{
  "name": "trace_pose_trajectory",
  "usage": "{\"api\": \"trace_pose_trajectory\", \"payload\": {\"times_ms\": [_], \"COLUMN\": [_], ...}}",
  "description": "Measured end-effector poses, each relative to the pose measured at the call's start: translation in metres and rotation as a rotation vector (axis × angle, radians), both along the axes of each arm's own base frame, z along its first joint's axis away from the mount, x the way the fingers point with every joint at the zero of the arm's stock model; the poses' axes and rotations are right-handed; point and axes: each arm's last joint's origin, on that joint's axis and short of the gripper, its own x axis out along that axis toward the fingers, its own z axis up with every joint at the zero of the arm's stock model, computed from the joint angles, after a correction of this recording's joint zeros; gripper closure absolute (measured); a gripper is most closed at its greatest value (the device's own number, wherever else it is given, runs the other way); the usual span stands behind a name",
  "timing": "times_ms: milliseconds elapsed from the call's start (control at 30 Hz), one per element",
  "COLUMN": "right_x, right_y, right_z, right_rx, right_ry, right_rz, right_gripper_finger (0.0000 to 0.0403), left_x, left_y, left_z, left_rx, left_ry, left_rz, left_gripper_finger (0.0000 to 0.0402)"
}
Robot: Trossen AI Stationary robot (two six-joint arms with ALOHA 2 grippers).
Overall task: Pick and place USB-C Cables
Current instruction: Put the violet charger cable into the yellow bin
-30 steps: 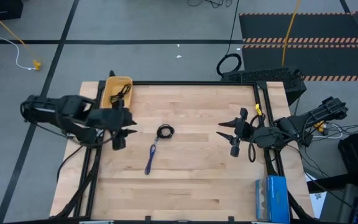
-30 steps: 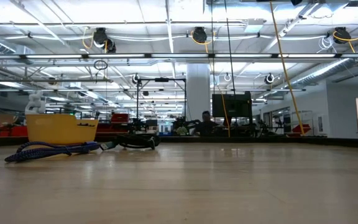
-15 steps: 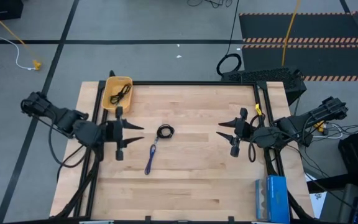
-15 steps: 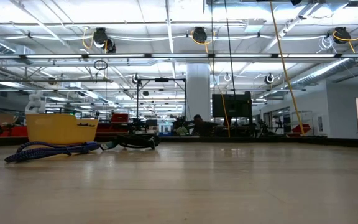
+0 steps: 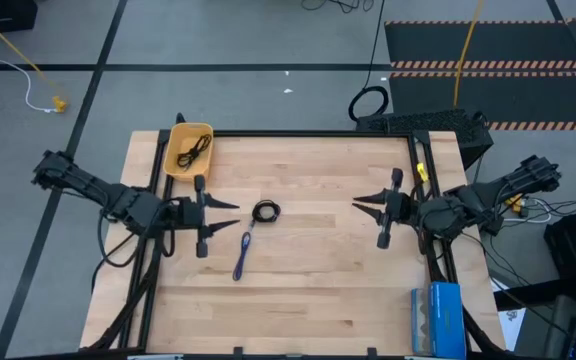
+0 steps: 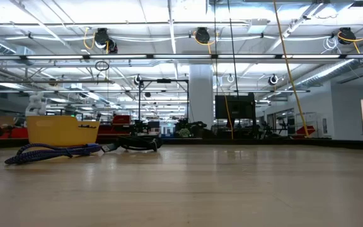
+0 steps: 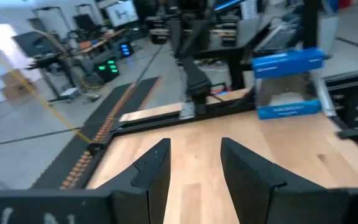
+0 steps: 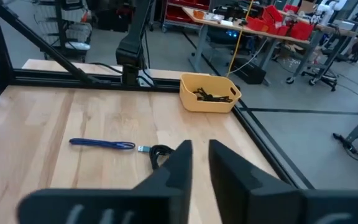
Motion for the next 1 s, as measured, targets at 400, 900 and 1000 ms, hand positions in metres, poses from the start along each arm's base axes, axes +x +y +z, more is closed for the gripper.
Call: {"api": "trace_pose_trajectory", "payload": {"times_ms": [400,900,1000], "right_x": [-0.002,-0.004,-0.005], "right_y": [0.000,-0.001,-0.001], "right_z": [0.000,-0.005,-0.006], "right_rx": [-0.046,0.010,0.039], "right_ry": [0.028,0.059,0.057], "right_rz": [0.041,0.016,0.006], "right_gripper_finger": [0.0394,0.0402,0.0402], "left_x": [0.006,0.014,0.025], "left_y": [0.006,0.004,-0.003], "left_z": [-0.004,0.022,0.034], "left_rx": [-0.095,-0.254,-0.195], "left_ry": [0.013,0.080,0.152], "left_rz": [-0.005,0.113,0.079], "left_gripper_finger": [0.0257,0.0257,0.0257]}}
